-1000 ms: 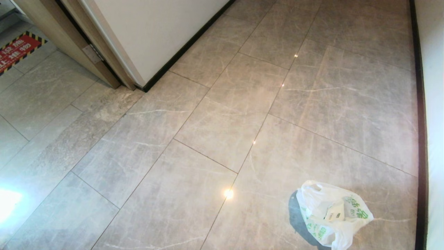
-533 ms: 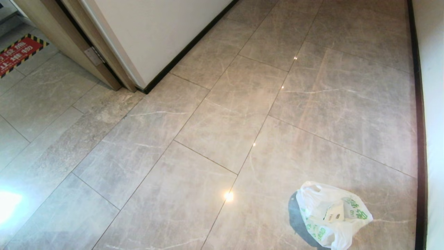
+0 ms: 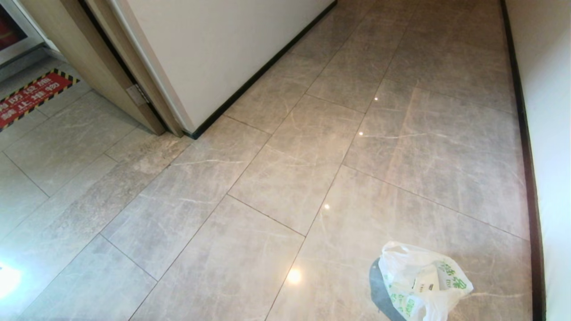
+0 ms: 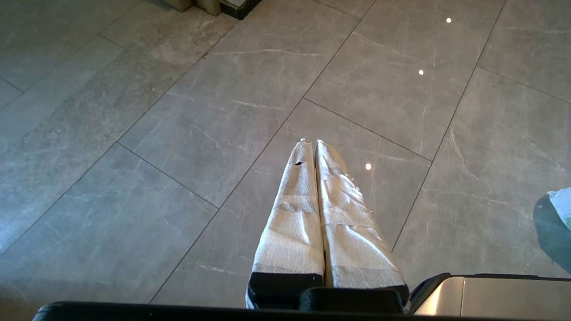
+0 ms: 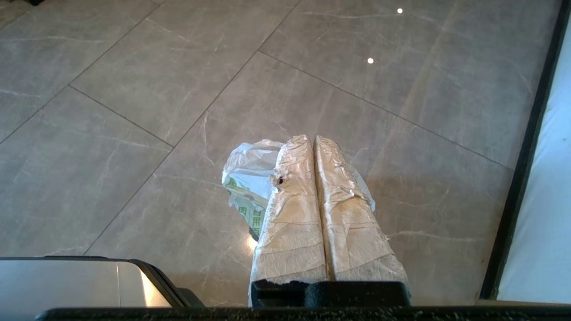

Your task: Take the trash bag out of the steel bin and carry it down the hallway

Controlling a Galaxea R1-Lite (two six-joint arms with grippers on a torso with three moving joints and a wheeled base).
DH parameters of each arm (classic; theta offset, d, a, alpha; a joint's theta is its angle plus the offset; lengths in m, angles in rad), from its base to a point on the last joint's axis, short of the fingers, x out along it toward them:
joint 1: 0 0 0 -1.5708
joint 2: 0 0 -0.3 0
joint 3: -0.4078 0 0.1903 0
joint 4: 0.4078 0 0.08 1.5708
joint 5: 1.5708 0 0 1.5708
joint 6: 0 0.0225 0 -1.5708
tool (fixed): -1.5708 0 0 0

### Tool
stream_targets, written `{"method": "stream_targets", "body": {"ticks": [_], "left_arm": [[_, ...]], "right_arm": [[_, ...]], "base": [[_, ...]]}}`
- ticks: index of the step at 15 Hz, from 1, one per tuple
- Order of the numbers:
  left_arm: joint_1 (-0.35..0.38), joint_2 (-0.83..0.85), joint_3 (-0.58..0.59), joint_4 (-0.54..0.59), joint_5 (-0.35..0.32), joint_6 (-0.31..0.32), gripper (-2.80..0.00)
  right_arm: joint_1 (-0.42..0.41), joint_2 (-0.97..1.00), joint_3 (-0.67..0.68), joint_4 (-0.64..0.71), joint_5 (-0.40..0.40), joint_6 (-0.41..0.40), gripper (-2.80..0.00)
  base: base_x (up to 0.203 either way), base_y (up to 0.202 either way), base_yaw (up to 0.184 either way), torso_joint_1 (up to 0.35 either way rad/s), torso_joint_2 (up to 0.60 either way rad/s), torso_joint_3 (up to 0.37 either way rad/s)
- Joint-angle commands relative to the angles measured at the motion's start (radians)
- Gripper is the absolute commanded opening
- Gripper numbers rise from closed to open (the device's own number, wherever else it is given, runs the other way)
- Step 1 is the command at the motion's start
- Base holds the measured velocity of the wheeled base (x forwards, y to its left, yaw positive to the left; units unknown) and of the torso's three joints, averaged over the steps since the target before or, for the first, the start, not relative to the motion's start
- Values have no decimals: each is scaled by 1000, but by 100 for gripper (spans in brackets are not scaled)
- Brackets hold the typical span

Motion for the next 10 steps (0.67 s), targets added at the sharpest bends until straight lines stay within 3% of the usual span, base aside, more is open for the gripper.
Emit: {"method": "stream_targets", "body": {"ticks": [1, 10], "left_arm": [[0, 0, 0, -1, 1, -1, -280], [0, 0, 0, -1, 1, -1, -280]], "right_arm": [[0, 2, 0, 0, 0, -1, -280], [0, 2, 0, 4, 0, -2, -280]], "base": [[0, 0, 0, 2, 2, 207], [0, 0, 0, 3, 2, 206]]}}
